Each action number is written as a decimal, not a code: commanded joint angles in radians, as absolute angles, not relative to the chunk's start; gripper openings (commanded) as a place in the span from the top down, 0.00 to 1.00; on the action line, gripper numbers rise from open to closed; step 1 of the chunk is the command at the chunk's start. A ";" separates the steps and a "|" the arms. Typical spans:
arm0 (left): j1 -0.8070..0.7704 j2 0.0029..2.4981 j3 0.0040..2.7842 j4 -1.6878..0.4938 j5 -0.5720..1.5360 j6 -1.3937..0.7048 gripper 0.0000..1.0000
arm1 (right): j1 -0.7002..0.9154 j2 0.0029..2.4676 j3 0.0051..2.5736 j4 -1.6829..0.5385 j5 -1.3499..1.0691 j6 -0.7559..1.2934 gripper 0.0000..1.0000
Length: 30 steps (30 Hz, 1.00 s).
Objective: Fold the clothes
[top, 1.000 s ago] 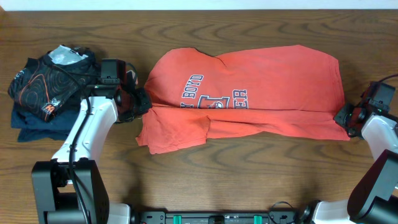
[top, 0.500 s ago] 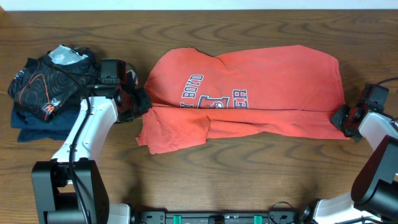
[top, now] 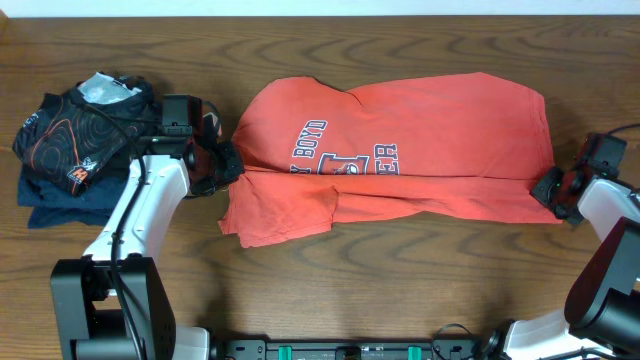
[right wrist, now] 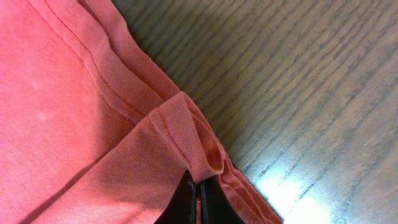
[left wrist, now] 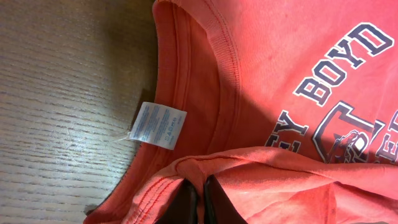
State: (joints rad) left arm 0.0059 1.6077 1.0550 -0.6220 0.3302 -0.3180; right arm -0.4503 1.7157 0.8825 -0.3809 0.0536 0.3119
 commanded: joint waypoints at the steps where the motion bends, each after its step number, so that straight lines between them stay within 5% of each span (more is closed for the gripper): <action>1: 0.014 1.612 1.053 -0.619 0.313 -0.324 0.94 | -0.459 1.706 0.912 -0.382 0.047 0.322 0.99; 18: 0.014 1.612 1.053 -0.619 0.313 -0.324 0.94 | -0.459 1.705 0.975 -0.435 0.047 0.320 0.87; 30: 0.014 1.612 1.053 -0.618 0.313 -0.324 0.94 | -0.459 1.705 0.975 -0.434 0.048 0.320 0.99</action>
State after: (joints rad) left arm 0.0059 1.6077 1.0550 -0.6209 0.3302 -0.3180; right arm -0.4503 1.7157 0.9565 -0.4358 0.0422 0.3149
